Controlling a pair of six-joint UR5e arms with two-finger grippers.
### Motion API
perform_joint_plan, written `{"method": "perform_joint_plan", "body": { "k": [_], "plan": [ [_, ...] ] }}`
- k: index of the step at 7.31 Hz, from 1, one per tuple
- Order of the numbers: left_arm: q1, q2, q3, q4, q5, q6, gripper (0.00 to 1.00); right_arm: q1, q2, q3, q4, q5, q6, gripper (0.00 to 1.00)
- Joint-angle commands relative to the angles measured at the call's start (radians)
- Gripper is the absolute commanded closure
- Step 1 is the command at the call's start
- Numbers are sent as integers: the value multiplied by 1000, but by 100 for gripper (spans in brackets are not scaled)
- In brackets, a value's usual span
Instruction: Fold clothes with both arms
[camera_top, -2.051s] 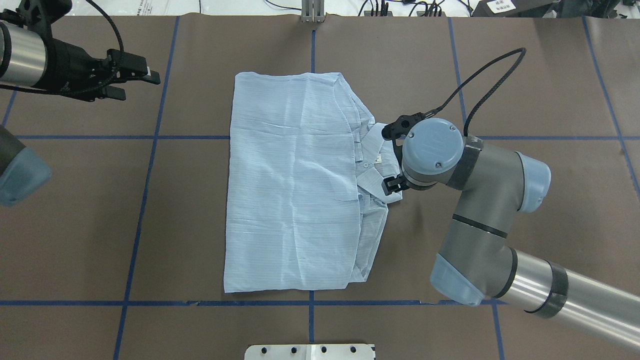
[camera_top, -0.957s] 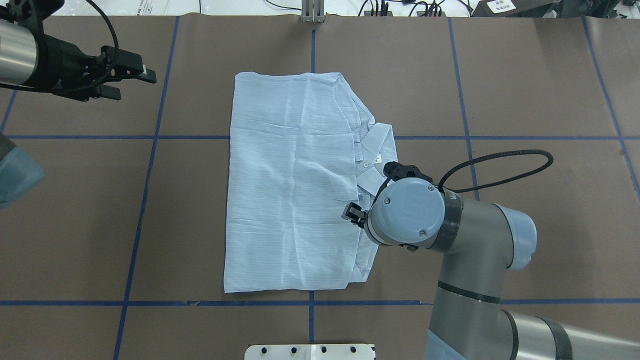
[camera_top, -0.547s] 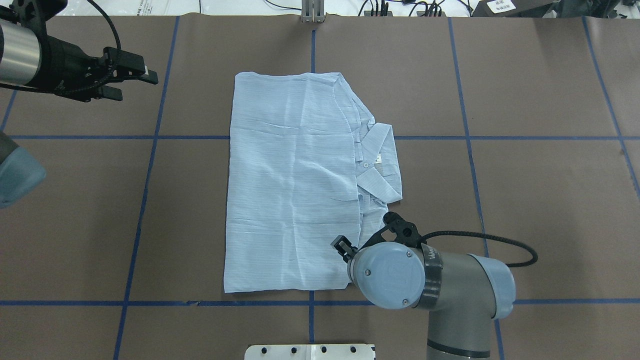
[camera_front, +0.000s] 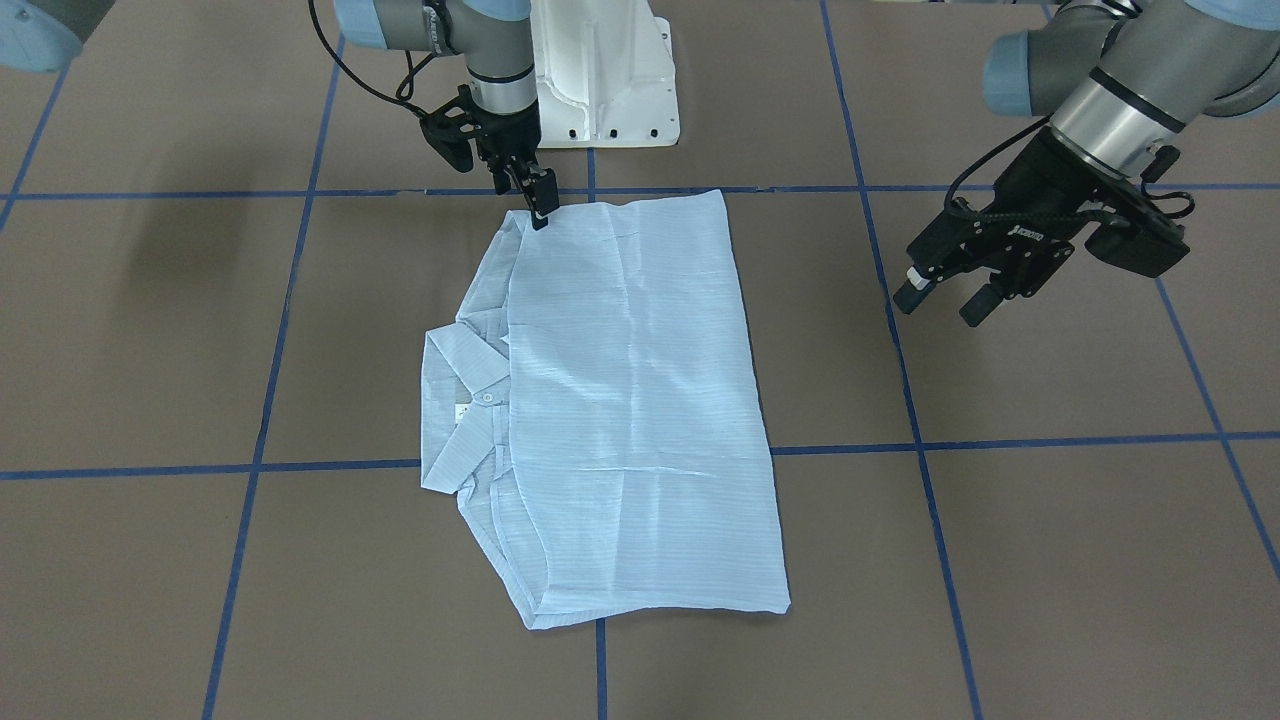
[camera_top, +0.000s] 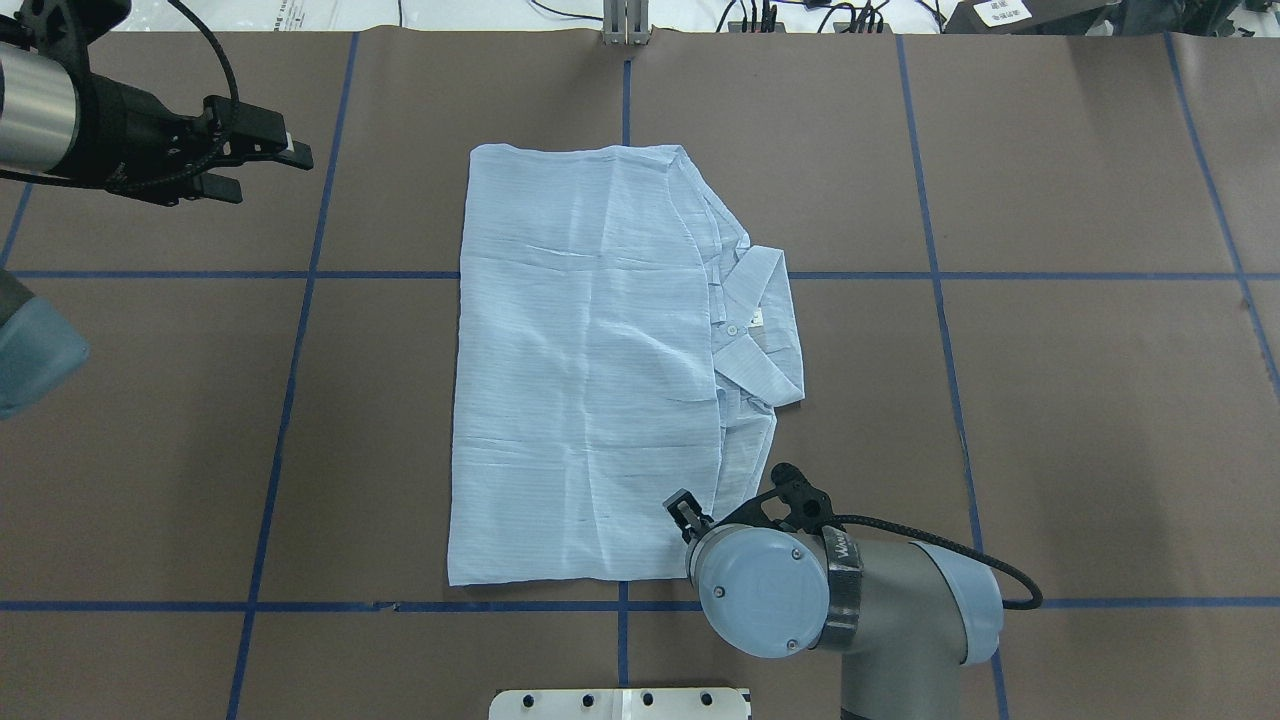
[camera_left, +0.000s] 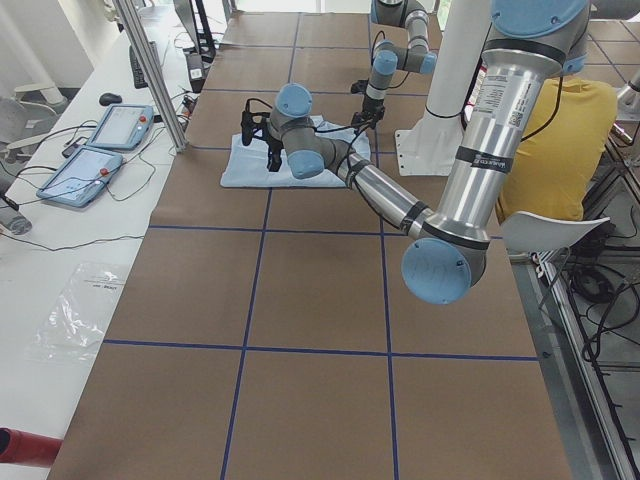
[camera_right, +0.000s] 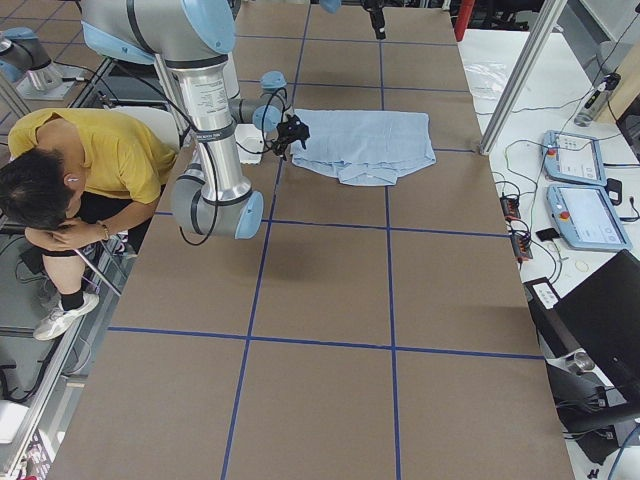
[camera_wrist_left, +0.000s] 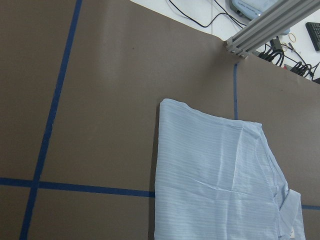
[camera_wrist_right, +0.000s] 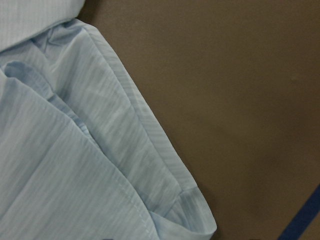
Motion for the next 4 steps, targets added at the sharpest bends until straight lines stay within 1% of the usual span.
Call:
{"method": "perform_joint_plan", "body": {
  "k": [1,2,4],
  "plan": [
    [1,1,-2,0,3,-1,0,14,3,-13,10,-1,14,9],
    [1,1,-3,0,3,-1,0,12,3,-29,10,1,8,11],
    [-1,1,-1,0,3,-1,0,11,5,-30,10,5,11,11]
  ]
}}
